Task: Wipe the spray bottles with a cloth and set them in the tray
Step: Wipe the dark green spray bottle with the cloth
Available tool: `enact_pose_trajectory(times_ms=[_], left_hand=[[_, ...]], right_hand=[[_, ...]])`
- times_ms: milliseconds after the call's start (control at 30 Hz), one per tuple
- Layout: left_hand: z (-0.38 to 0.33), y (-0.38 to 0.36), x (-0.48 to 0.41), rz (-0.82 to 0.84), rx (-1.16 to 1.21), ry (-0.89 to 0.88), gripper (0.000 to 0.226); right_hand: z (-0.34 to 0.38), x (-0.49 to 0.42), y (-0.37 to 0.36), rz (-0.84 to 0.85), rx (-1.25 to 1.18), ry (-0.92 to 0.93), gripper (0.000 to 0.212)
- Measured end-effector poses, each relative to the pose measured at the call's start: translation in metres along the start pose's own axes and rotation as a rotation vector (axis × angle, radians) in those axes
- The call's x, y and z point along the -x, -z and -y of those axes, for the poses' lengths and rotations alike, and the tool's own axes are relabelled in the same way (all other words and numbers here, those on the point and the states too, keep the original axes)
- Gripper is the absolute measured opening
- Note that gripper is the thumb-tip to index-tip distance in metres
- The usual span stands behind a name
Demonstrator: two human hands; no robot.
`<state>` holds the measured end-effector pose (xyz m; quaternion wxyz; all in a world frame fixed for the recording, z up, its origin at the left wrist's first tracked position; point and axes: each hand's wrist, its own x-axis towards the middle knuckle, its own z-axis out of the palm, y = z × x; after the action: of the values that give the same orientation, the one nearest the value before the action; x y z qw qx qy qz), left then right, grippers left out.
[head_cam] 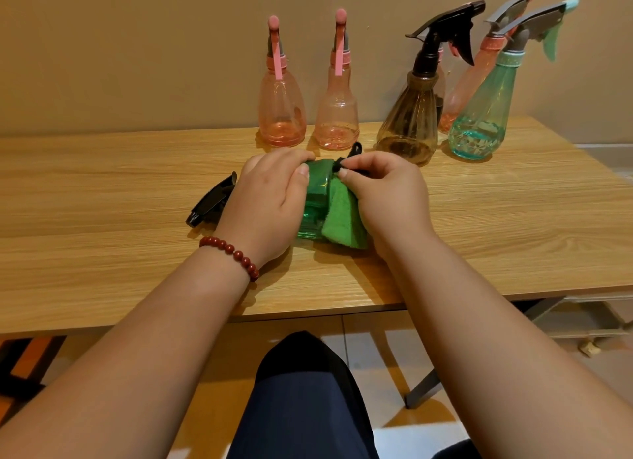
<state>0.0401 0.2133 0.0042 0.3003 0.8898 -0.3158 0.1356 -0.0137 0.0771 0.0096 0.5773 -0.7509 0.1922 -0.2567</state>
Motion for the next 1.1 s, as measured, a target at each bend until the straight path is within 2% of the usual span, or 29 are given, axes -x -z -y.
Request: enact_pose_trajectory(times_ms=[100,300,500,733,833,967,1100], left_hand=[[0.0,-0.001,0.0,-0.008,0.0,-0.008,0.051],[0.002,0.001,-0.002,-0.021,0.045,0.003,0.049],[0.0,0.0,0.0,-0.017,0.037,-0.006,0.049],[0.0,0.002,-0.001,-0.021,0.034,0.011,0.041],[-0.001,0.002,-0.002,-0.013,0.029,0.025,0.037],[-0.003,0.004,-0.003,-0.013,0.022,0.022,0.036],[-0.005,0.002,-0.004,0.004,-0.014,0.024,0.036]], right_hand=[[-0.004,-0.007,-0.002,0.009,0.06,-0.043,0.012],[0.003,-0.013,-0.004,-0.047,-0.003,0.061,0.016],[-0.009,-0.021,-0.001,0.036,0.062,-0.118,0.019],[0.005,-0.005,0.003,0.026,-0.081,0.023,0.016],[0.005,0.005,0.008,0.105,-0.123,0.008,0.012],[0.0,0.022,0.019,0.236,-0.025,0.062,0.011],[-0.001,0.031,0.029,0.293,0.041,0.046,0.012]])
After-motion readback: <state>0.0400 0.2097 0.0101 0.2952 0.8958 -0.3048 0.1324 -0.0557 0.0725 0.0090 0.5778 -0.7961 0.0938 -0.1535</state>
